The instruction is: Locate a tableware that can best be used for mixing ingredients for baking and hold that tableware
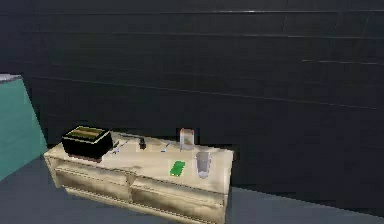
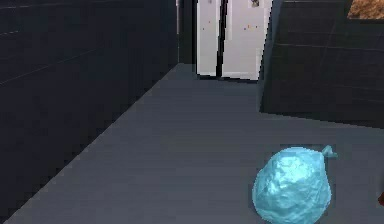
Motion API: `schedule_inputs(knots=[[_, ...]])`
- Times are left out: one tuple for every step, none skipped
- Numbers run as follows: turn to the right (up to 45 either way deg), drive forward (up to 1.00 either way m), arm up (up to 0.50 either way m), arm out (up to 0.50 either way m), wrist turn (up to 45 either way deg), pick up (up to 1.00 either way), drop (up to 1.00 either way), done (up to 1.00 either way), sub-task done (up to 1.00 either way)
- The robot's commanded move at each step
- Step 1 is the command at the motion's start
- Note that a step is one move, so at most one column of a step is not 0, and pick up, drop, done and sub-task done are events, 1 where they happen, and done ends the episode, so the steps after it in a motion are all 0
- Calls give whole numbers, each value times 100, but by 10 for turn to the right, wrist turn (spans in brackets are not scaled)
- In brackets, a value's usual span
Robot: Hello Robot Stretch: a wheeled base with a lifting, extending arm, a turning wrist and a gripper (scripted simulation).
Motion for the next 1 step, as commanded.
schedule_inputs(knots=[[0, 30, 0, 0, 0, 0, 0, 0, 0]])
